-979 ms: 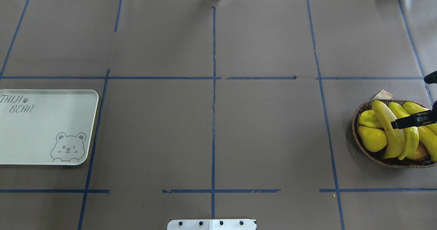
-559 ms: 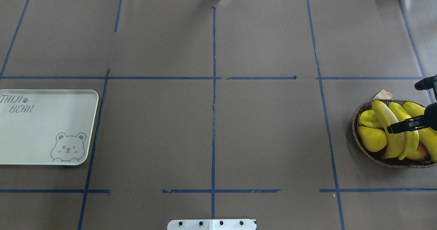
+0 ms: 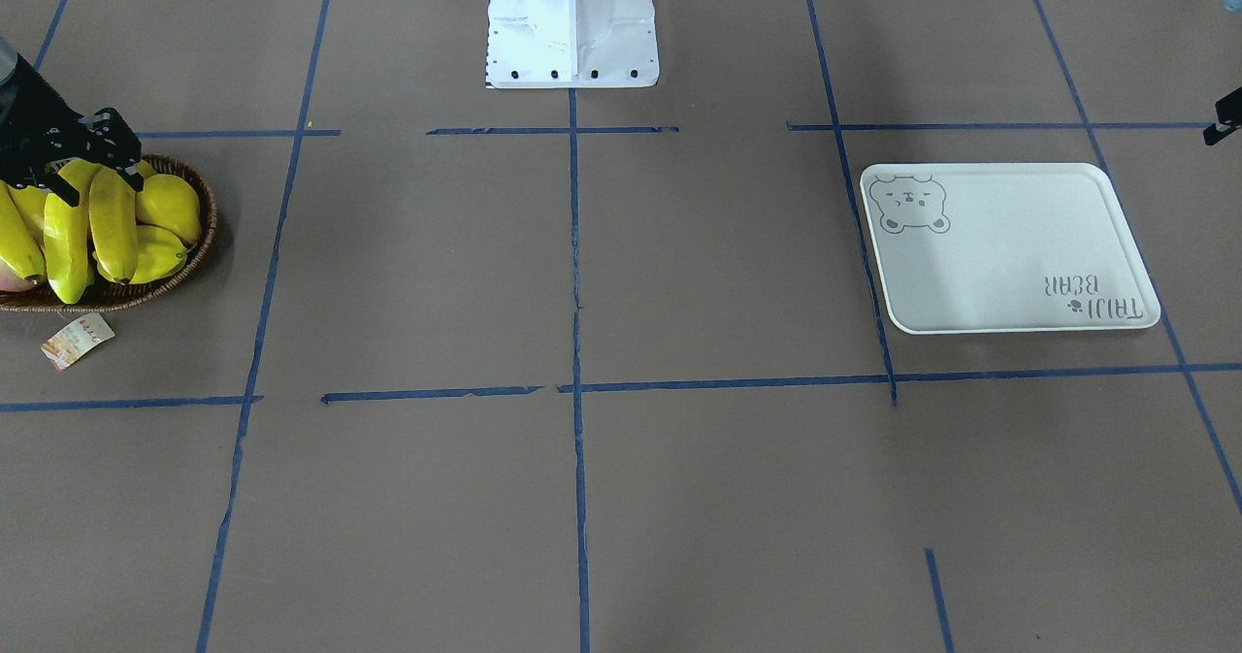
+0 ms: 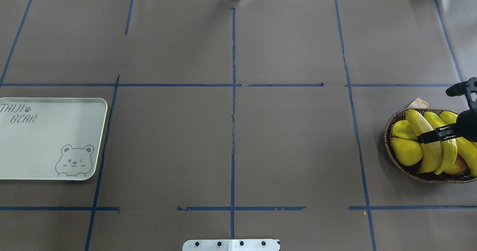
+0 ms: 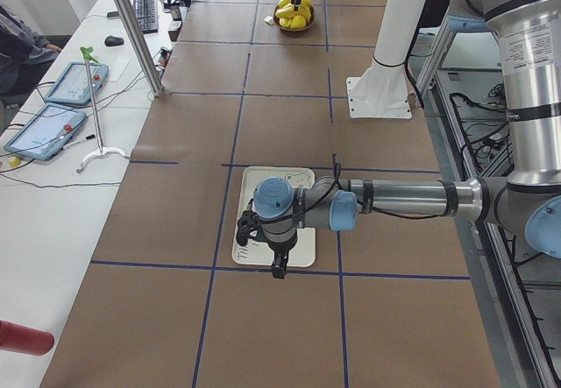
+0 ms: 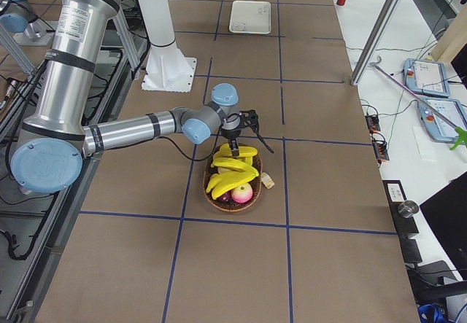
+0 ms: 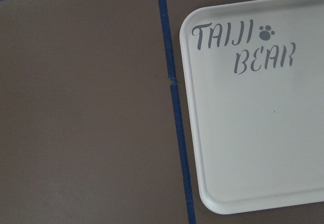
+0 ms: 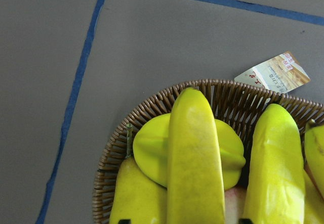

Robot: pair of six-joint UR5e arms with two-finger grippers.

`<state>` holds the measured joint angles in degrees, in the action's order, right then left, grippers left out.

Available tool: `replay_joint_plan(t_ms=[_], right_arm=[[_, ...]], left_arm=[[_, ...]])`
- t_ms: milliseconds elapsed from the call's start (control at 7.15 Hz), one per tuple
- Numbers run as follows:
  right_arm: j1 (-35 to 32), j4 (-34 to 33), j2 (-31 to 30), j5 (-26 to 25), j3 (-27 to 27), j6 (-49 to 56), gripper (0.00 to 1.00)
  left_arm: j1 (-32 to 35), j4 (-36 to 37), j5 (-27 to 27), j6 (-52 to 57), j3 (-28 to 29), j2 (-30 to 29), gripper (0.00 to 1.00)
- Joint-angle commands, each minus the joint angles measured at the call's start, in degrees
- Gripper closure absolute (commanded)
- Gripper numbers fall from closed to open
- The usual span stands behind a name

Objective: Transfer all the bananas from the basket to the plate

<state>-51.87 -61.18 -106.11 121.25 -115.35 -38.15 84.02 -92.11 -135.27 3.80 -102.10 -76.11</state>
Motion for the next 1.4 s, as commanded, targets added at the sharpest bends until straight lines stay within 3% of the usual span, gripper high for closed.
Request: replay_joint_plan(t_ms=[0, 1259], right_arm=[[0.5, -0.1, -0.1, 0.0, 0.4, 0.1, 0.24], [1.9, 0.0, 0.3, -0.1, 2.8, 0.1, 0.36]], left_arm=[[0.0, 0.0, 0.0, 0.2, 0.2, 0.0, 0.00], [0.0, 0.1, -0.1, 0.2, 0.6, 0.0, 0.00]])
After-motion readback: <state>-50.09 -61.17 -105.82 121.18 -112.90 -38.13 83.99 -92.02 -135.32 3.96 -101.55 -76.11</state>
